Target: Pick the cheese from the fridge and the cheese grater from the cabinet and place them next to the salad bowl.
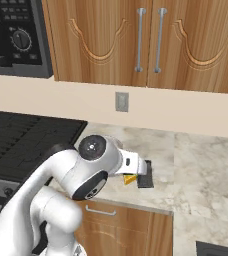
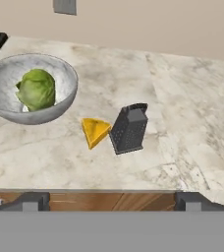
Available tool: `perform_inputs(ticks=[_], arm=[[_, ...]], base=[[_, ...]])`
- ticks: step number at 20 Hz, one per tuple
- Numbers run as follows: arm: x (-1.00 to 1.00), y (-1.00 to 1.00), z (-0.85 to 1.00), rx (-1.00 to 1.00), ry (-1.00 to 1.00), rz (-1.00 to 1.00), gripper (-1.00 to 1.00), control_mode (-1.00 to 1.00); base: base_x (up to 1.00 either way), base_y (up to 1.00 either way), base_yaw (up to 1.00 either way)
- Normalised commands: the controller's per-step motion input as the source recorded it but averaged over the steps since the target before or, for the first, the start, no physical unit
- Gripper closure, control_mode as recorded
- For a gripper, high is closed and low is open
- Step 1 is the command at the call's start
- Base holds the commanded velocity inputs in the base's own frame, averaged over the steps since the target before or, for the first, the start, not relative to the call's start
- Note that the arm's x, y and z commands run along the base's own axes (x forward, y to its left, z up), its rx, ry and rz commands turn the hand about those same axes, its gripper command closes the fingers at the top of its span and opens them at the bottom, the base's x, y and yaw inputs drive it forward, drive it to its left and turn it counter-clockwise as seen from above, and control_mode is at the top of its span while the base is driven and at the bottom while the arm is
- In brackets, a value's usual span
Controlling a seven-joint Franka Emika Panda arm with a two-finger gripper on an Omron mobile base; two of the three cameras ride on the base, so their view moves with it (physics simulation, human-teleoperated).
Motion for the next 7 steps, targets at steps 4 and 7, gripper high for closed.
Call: perform_inputs(ticks=[4,7], arm=[[-0.19,0.27,0.23,0.00,0.00,-0.02,-1.00,-1.00],[-0.24,0.25,0.22,0.00,0.00,-0.03,-1.00,-1.00]], base=[[0.00,0.00,0.00],[0.00,0.00,0.00]])
